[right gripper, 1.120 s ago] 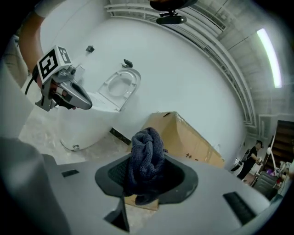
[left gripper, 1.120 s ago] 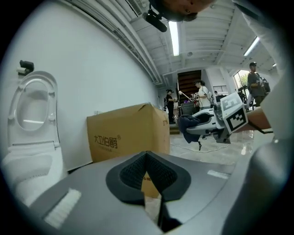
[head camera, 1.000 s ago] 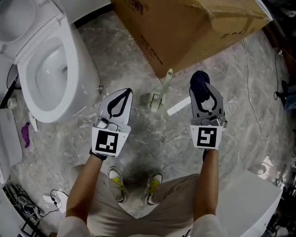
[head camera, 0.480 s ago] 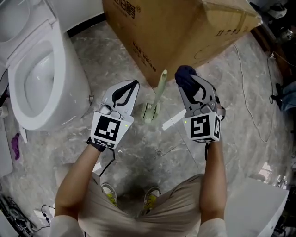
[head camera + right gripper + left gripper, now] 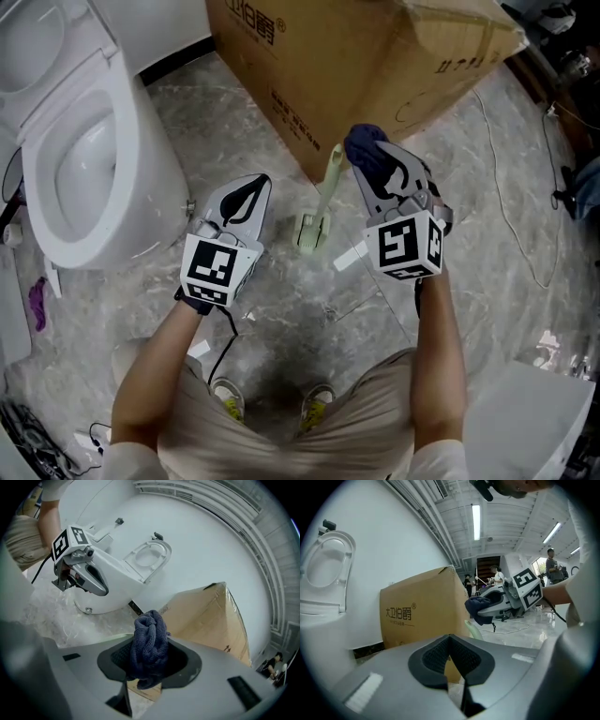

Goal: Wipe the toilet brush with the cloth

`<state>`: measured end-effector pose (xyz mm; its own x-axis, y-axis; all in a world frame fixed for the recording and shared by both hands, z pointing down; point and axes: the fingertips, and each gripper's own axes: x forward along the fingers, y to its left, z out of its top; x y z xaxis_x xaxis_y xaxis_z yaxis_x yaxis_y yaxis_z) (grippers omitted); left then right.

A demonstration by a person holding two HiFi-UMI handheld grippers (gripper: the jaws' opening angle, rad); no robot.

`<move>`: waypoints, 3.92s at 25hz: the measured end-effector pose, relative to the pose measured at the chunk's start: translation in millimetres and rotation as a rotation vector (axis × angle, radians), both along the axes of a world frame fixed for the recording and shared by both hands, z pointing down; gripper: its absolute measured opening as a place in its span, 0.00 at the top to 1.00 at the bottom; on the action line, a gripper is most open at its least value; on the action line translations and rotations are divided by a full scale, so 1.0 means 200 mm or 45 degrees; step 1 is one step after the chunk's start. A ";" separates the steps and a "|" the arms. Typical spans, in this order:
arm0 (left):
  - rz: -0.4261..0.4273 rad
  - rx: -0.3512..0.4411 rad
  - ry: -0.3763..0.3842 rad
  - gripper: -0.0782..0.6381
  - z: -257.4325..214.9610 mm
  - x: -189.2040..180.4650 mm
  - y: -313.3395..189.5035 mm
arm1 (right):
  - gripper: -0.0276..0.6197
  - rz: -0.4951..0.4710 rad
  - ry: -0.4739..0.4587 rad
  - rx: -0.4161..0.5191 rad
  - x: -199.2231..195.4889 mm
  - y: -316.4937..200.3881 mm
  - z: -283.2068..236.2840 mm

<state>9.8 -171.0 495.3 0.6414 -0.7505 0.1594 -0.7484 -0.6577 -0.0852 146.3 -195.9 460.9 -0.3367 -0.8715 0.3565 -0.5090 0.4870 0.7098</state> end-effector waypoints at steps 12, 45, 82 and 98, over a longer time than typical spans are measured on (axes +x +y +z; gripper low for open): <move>0.046 0.005 -0.034 0.89 0.00 0.01 0.05 | 0.74 -0.047 0.105 0.001 -0.15 -0.03 0.04; 0.091 -0.031 -0.062 0.89 0.12 0.04 0.04 | 0.74 -0.081 0.204 -0.107 -0.14 0.08 0.20; 0.070 -0.026 -0.102 0.89 0.12 -0.04 0.05 | 0.73 -0.049 0.178 0.109 -0.24 0.04 -0.14; 0.064 -0.038 -0.113 0.89 0.14 -0.09 0.05 | 0.73 -0.080 0.366 -0.083 -0.30 0.01 0.16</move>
<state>-8.2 -161.3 523.8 0.6604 -0.7117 0.2395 -0.7048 -0.6975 -0.1296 86.5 -193.3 493.8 -0.2665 -0.8243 0.4995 -0.2587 0.5604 0.7868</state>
